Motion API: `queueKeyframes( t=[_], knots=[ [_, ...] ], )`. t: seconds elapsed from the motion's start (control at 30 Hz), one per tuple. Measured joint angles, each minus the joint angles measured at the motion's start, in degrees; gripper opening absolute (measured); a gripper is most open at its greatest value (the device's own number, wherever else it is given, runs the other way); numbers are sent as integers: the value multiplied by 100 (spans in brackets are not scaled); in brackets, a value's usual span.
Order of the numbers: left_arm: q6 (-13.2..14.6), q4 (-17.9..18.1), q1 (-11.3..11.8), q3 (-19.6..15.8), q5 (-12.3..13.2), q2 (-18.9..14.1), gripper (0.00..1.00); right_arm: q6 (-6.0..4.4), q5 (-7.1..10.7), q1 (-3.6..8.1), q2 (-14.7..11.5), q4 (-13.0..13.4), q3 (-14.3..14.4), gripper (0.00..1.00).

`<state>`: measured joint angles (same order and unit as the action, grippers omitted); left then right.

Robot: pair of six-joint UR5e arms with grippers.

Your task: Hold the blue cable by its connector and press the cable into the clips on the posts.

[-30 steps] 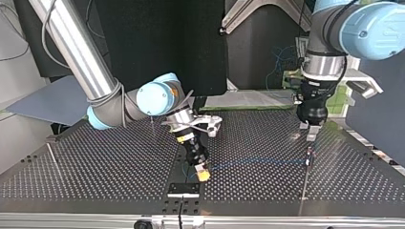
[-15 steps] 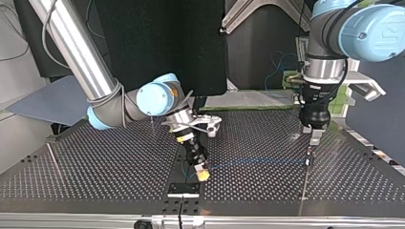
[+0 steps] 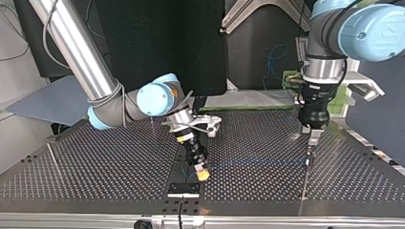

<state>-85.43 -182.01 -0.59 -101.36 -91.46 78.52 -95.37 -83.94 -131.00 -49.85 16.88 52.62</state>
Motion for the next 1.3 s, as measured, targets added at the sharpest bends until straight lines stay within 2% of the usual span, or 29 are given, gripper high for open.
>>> queueKeyframes(
  t=[0.17, 0.27, 0.4, 0.7, 0.9, 1.1, 1.3],
  knots=[
    [-85, 56, -104, 9, 135, 49, 100, 2, 0, 0, 3, 3, 0, 0],
    [-181, 156, -215, 60, 120, 132, 100, 0, 0, 0, 8, 6, 1, 0],
    [-253, 309, -431, 237, -58, 336, 100, -1, 2, 0, 12, 1, 0, 0],
    [-226, 427, -880, 654, -501, 783, 100, 1, 9, 1, 14, -8, 2, 0],
    [-213, 459, -1163, 738, -793, 1075, 100, 7, 11, 13, 20, -8, 2, 0],
    [-209, 462, -1187, 859, -1071, 1338, 100, 14, 16, 16, 23, -9, 6, 0],
    [-203, 456, -1092, 1057, -1365, 1398, 100, 23, 17, 17, 27, -15, 7, 0]
  ],
)
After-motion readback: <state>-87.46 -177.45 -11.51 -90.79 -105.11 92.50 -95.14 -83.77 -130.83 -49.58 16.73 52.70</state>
